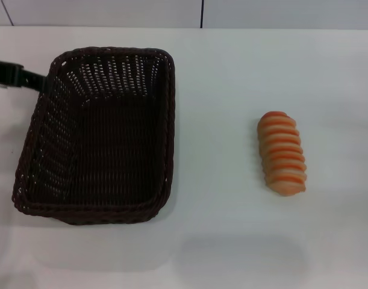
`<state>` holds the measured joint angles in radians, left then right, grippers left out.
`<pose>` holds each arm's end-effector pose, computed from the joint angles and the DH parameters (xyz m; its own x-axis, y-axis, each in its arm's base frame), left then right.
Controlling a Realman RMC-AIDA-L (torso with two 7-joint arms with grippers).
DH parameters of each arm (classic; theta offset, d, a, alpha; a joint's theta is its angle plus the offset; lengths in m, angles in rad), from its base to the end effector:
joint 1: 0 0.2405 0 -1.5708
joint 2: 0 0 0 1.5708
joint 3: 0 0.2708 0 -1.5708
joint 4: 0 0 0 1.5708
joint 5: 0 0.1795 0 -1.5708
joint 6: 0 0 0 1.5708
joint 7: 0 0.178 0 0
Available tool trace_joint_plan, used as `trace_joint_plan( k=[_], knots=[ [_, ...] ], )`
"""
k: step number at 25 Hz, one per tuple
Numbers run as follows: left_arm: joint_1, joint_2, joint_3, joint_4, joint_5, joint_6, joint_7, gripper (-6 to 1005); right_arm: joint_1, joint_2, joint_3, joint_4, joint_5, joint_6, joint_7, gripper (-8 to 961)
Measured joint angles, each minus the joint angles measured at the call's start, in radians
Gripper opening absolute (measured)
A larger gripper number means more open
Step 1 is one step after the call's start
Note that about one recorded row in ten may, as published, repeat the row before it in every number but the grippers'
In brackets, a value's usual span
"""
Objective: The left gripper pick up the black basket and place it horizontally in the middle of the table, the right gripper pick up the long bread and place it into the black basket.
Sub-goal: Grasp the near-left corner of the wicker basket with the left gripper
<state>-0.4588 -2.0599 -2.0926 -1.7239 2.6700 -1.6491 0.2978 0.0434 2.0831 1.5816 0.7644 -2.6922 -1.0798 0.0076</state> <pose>-0.2381 0.3440 0.0726 0.5024 0.8170 0.2832 0.7509 -0.2499 -0.6113 0.3388 0.2986 0.1246 0.6928 0.3388 -0.6366 -0.7205 0.2899 -0.6299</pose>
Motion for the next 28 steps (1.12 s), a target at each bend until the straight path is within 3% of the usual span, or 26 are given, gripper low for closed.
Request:
trace_joint_plan(
  k=[28],
  knots=[
    [-0.047,0.002,0.051,0.311,0.029,0.071,0.057,776,0.006,0.000,-0.008,0.004,0.000,-0.012,0.001,790]
  ],
)
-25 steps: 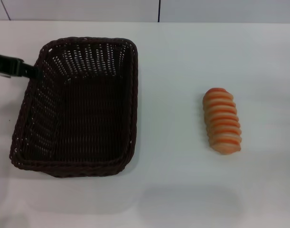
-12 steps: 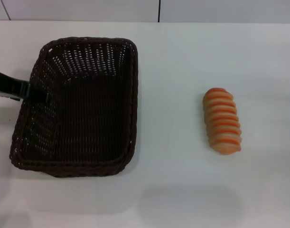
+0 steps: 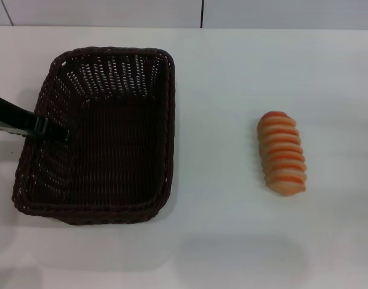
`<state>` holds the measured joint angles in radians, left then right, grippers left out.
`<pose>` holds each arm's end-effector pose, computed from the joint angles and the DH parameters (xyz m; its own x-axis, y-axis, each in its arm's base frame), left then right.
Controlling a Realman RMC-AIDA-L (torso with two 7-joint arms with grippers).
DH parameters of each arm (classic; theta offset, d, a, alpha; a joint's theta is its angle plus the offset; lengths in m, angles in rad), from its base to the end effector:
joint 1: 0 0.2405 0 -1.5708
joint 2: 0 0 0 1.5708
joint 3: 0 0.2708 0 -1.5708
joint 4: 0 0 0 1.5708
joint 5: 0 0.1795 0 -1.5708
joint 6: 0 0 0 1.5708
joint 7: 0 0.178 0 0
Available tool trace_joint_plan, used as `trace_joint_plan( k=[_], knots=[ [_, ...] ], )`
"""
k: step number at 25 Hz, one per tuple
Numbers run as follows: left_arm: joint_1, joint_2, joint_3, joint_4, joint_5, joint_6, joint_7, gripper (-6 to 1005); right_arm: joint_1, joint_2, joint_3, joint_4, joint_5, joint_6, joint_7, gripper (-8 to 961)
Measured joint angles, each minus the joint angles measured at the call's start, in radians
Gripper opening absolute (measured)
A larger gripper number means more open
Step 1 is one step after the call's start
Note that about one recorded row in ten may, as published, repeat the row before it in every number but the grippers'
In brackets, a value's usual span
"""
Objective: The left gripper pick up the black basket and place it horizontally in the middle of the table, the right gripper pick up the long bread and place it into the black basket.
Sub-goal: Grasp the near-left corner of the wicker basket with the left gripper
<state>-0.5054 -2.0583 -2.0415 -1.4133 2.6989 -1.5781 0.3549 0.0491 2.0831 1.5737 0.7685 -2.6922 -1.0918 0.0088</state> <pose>-0.2721 0.3437 0.0265 0.4136 0.9015 0.1276 0.7767 -0.2762 -0.5660 0.3334 0.3006 0.1246 0.6871 0.3559 -0.6335 -0.7249 0.2769 -0.6307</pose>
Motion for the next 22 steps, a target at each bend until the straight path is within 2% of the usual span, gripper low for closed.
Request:
trace_joint_plan(
  k=[3,6,8,10,22],
  knots=[
    [-0.003,0.000,0.004,0.005,0.000,0.001,0.001,775,0.000,0.000,0.000,0.000,0.000,-0.001,0.000,790],
    [-0.007,0.001,0.057,0.011,0.031,0.013,0.004,774,0.001,-0.001,0.000,0.001,0.000,-0.002,0.000,790],
    [-0.007,0.001,0.057,0.011,0.031,0.013,0.004,712,0.002,-0.001,0.000,0.001,0.000,-0.002,0.000,790],
    [-0.007,-0.001,0.105,0.006,0.051,0.026,-0.002,650,0.002,-0.001,0.001,0.002,0.000,-0.003,0.000,790],
    [-0.008,0.000,0.108,0.004,0.063,0.033,-0.001,299,-0.002,-0.002,0.005,0.002,0.000,-0.005,0.000,790]
  ],
)
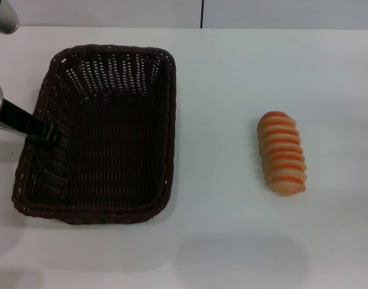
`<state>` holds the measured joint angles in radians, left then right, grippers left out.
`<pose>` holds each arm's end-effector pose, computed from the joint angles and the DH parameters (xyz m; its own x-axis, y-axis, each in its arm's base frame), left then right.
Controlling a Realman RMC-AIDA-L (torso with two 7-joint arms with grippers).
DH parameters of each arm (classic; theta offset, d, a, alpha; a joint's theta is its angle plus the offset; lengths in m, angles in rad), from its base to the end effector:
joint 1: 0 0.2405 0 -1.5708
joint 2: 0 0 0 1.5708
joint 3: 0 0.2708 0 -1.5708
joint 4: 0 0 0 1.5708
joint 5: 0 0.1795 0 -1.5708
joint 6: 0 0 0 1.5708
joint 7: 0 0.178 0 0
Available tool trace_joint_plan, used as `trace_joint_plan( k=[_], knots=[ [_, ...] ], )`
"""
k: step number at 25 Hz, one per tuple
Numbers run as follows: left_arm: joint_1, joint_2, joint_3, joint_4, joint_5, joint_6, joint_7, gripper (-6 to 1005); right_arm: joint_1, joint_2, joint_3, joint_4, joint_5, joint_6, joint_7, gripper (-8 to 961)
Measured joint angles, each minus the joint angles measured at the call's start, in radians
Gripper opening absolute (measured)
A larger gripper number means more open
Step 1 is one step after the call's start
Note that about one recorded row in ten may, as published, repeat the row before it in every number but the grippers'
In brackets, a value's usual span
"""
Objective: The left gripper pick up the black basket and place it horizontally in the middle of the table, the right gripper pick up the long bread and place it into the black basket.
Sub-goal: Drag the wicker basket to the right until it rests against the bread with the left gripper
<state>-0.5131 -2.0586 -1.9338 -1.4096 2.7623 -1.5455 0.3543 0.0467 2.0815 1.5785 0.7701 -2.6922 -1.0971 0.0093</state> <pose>-0.2714 0.3462 0.0175 0.4709 0.8814 0.0381 0.6963 -0.3448 -0.6295 0.3339 0.2993 0.1272 0.6885 0.3616 -0.6287 -0.7235 0.2823 -0.6300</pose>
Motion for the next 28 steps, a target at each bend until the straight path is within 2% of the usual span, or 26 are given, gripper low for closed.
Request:
trace_joint_plan(
  k=[3,7,11,15,16,18,19,21,22,24,25,28],
  knots=[
    [0.000,0.002,-0.005,-0.007,0.004,0.001,0.017,226,0.001,0.000,0.001,0.000,0.000,0.000,0.000,790],
    [-0.001,0.003,-0.022,-0.026,0.009,0.001,0.054,217,0.001,0.000,0.001,0.000,0.000,0.000,0.000,790],
    [-0.018,0.004,-0.094,-0.064,0.003,-0.011,0.168,213,-0.002,0.000,0.002,0.000,0.000,-0.002,0.000,790],
    [-0.018,0.004,-0.094,-0.064,0.003,-0.011,0.168,210,-0.007,0.001,0.000,0.000,0.000,-0.008,0.000,790],
    [-0.077,0.007,-0.196,-0.071,-0.031,-0.060,0.324,209,-0.009,0.001,-0.001,0.001,0.000,-0.008,0.000,790],
    [-0.077,0.007,-0.196,-0.071,-0.031,-0.060,0.324,207,-0.012,0.002,-0.003,0.004,0.001,-0.009,0.000,790],
    [-0.112,0.016,-0.240,-0.071,-0.073,-0.090,0.414,206,-0.014,0.002,-0.004,0.005,0.002,-0.009,0.000,790],
    [-0.112,0.016,-0.240,-0.071,-0.073,-0.090,0.414,205,-0.017,0.003,-0.004,0.008,0.007,-0.009,0.000,790],
    [-0.139,0.032,-0.264,-0.073,-0.135,-0.124,0.495,204,-0.021,0.003,-0.005,0.010,0.013,-0.009,0.000,790],
    [-0.139,0.032,-0.264,-0.073,-0.135,-0.124,0.495,196,-0.027,0.004,-0.006,0.015,0.014,-0.009,0.005,789],
    [-0.173,0.056,-0.268,-0.074,-0.248,-0.194,0.614,192,-0.027,0.004,-0.006,0.015,0.014,-0.009,0.005,789],
    [-0.184,0.060,-0.268,-0.074,-0.274,-0.219,0.643,181,-0.037,0.004,-0.006,0.023,0.014,-0.009,0.020,789]
  ],
)
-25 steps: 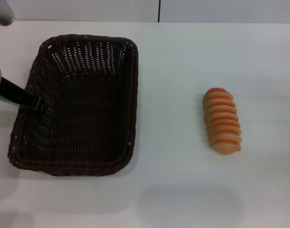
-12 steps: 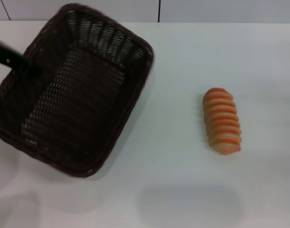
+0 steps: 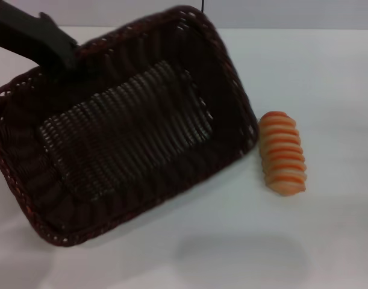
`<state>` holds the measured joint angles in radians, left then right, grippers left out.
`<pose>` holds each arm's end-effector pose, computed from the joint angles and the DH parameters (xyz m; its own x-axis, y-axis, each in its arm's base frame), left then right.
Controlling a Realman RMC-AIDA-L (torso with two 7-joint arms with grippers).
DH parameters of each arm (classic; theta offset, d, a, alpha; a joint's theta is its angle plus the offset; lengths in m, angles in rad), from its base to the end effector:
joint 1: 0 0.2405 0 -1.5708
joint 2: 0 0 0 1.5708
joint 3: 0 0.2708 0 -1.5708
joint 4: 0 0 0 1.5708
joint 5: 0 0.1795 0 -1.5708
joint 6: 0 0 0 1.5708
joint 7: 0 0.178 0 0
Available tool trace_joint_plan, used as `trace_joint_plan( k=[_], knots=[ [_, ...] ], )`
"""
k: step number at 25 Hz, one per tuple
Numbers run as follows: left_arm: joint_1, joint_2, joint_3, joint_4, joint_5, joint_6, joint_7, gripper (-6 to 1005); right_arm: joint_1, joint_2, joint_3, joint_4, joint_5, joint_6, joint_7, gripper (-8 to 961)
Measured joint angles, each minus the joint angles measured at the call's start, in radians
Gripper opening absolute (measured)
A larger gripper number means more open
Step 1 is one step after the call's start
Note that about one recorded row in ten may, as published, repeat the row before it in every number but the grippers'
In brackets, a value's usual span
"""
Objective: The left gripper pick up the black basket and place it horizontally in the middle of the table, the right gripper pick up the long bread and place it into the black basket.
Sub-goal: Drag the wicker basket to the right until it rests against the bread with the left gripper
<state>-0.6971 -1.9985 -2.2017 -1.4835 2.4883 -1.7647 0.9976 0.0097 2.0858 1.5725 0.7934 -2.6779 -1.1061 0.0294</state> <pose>-0.1828 0.3744 0.0588 0.9169 0.3920 -0.0749 0.3212 -0.8363 -0.4444 0.3382 0.2878 0.1299 0.6709 0.3720 -0.6415 -0.7408 0.2975 -0.6023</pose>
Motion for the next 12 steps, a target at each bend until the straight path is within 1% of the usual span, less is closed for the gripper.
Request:
trace_joint_plan(
  k=[1,2,3,6,7,9,10,11,12],
  knots=[
    [-0.010,0.003,0.000,0.000,-0.024,-0.026,0.030,177,-0.006,0.000,0.000,0.005,0.000,0.000,0.008,789],
    [-0.010,0.003,0.000,0.000,-0.024,-0.026,0.030,178,-0.006,0.000,0.000,0.005,0.000,0.000,0.008,789],
    [-0.038,0.005,0.001,-0.001,-0.069,-0.097,0.107,179,-0.009,0.000,0.000,0.006,0.000,0.000,0.012,789],
    [-0.054,0.001,0.006,0.001,-0.083,-0.131,0.142,181,-0.016,0.000,0.000,0.008,0.001,-0.001,0.018,789],
    [-0.072,-0.013,0.027,0.018,-0.092,-0.172,0.194,182,-0.017,0.001,0.000,0.008,0.002,-0.001,0.018,789],
    [-0.080,-0.025,0.045,0.035,-0.094,-0.186,0.220,183,-0.017,0.001,0.000,0.006,0.005,-0.001,0.018,789],
    [-0.087,-0.039,0.063,0.056,-0.094,-0.190,0.240,184,-0.018,0.002,-0.001,0.005,0.008,-0.002,0.019,789],
    [-0.087,-0.039,0.063,0.056,-0.094,-0.190,0.240,185,-0.018,0.002,-0.002,0.005,0.011,-0.001,0.019,789],
    [-0.090,-0.051,0.077,0.072,-0.093,-0.189,0.252,185,-0.018,0.002,-0.004,0.005,0.012,-0.001,0.019,789]
  ],
)
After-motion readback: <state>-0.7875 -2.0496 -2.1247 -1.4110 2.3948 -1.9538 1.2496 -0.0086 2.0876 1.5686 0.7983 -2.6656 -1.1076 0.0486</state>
